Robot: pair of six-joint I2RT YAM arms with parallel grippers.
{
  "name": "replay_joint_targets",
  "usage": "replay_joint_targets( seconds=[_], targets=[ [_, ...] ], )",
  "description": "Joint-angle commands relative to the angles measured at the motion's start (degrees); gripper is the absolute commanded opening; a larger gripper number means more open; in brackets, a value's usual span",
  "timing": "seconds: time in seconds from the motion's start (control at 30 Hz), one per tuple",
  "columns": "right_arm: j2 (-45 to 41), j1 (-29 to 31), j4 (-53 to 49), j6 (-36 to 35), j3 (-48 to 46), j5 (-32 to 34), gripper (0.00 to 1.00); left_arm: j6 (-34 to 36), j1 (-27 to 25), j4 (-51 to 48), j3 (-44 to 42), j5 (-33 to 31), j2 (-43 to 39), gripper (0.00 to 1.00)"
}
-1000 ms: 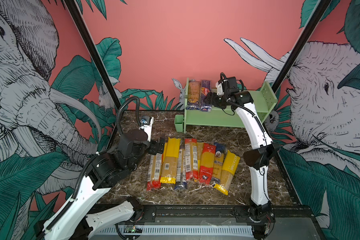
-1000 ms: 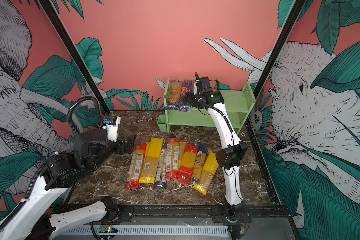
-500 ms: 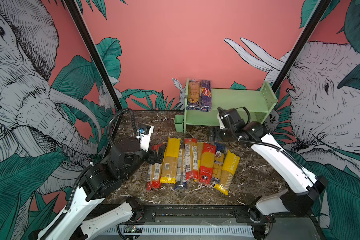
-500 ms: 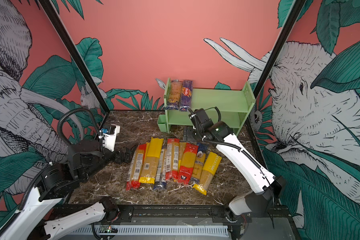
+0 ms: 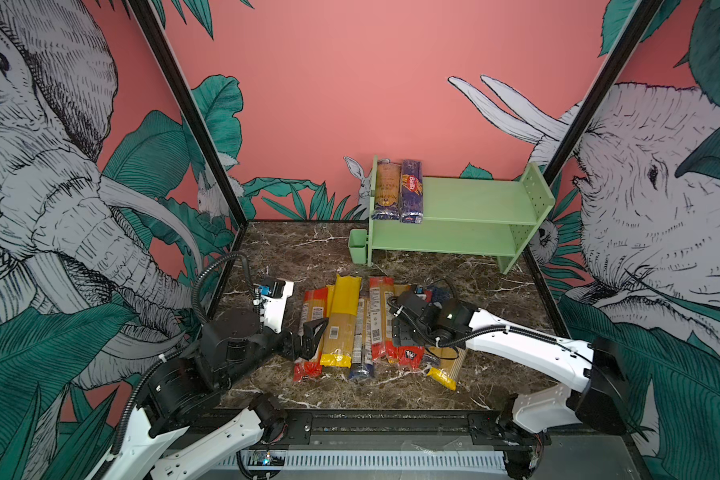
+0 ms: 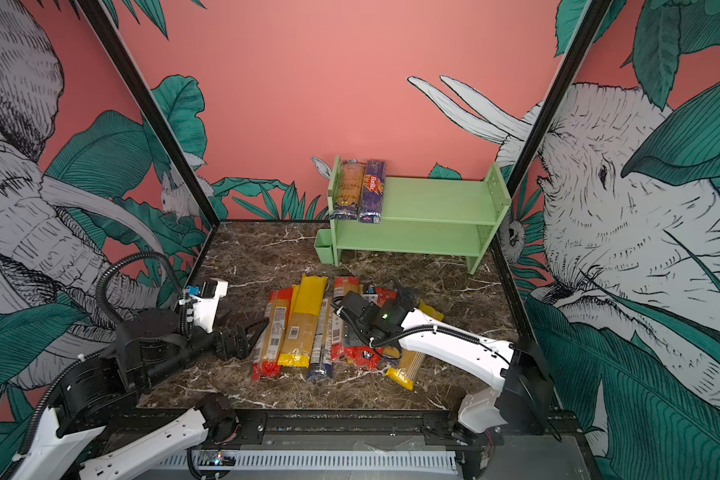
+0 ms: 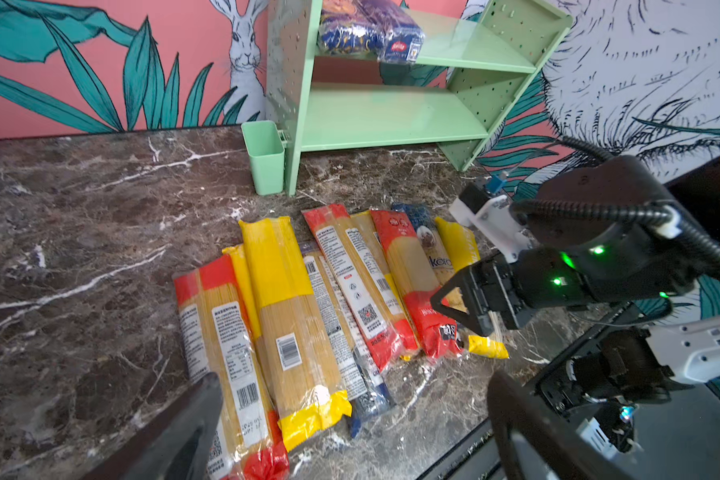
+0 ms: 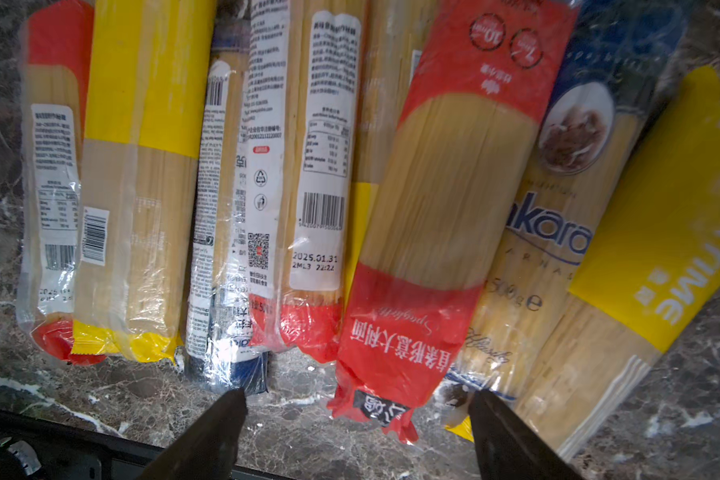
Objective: Place and organize the pasta boxes and bags onto the shelf
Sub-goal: 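Lower the right gripper back to the pasta row on the table, then grasp the red-ended spaghetti bag with the right gripper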
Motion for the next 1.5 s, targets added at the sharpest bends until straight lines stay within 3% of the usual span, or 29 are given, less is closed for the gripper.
replay_joint_targets(
  seconds=[0.0, 0.27, 0.73, 0.9, 1.2, 1.47],
  targets=[
    [1.99, 0.85, 3.61, 5.2, -2.85, 0.61, 0.84, -3.55, 0.25, -4.19, -0.18, 1.66, -2.53, 0.99],
    [5.3, 0.86, 4.65, 6.24, -5.57, 1.58, 0.84, -3.17, 0.26, -9.91, 1.27, -0.78, -5.27, 0.99],
    [12.93, 0.11, 7.67, 4.84, -7.09, -0.52, 0.84, -1.67, 0.26, -9.48, 3.29, -2.63, -3.45, 0.99],
    [12.19, -0.76, 7.94, 5.41, -9.23, -0.27, 0.83, -0.93, 0.26, -9.54, 4.27, -2.9, -2.75, 0.99],
    [3.12, -1.44, 4.51, 6.92, -13.97, 2.84, 0.83, -0.51, 0.26, -9.27, 5.11, -1.95, -1.67, 0.99],
    [4.76, -2.08, 7.67, 5.26, -14.44, 1.52, 0.83, -0.23, 0.26, -7.95, 5.43, -2.13, -1.29, 0.99]
  ],
)
